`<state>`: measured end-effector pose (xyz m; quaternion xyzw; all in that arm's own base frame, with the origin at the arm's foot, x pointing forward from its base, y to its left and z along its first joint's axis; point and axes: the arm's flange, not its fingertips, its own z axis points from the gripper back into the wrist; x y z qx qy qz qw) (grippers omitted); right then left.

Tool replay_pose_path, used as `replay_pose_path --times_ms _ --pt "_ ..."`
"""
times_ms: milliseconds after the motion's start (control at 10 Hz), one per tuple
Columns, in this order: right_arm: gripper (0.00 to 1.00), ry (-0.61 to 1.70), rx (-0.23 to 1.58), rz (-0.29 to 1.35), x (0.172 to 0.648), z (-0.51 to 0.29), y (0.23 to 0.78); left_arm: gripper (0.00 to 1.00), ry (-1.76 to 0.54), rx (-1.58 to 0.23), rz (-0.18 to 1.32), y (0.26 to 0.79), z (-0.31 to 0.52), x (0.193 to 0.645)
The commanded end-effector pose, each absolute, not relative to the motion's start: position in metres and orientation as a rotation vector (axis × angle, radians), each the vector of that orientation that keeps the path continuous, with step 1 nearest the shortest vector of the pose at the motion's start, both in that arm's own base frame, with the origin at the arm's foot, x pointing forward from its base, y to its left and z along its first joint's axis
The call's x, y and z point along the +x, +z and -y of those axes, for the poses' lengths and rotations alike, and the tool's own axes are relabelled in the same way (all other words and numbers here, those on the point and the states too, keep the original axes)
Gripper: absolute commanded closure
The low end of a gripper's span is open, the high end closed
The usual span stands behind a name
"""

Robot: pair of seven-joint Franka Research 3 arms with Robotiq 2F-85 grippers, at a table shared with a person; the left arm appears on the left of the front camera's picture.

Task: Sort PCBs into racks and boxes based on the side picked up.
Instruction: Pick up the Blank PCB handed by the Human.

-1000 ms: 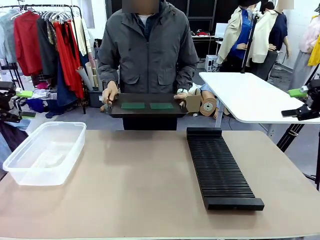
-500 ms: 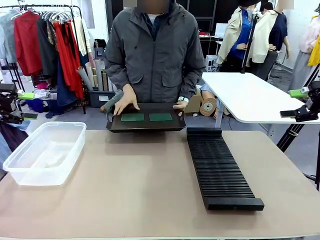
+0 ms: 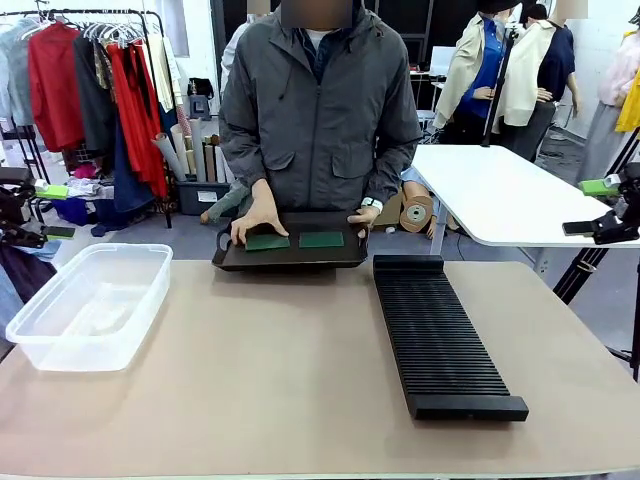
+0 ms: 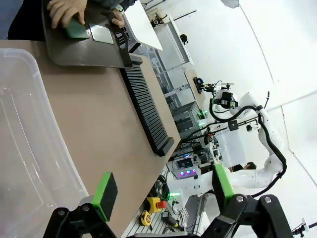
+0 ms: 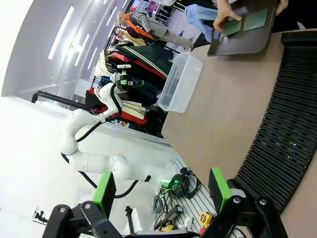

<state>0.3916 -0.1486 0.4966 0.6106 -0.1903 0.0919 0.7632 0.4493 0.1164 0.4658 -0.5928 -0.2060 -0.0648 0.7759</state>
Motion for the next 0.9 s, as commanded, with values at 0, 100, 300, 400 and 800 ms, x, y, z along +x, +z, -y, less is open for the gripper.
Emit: replay_pose_path --times_ms 0,100,300,400,800 --pt "0.00 0.199 1.320 0.407 0.3921 0.1495 0.4991 0.00 -0.130 -1.282 0.440 0.4674 -0.1173 0.4484" --pt "0.00 0.199 1.320 0.407 0.3921 0.1495 0.4991 0.00 -0.130 -1.282 0.440 0.4674 -0.1173 0.4484" --pt "0.00 0.199 1.320 0.407 0.3921 0.1495 0.4991 0.00 -0.130 -1.282 0.440 0.4674 -0.1173 0.4484" --pt "0.00 0.199 1.320 0.407 0.3921 0.1495 0.4991 0.00 -0.130 -1.282 0.440 0.4674 -0.1173 0.4484" --pt "0.00 0.199 1.320 0.407 0.3921 0.1495 0.4991 0.00 -0.130 -1.282 0.440 0.4674 -0.1173 0.4484"
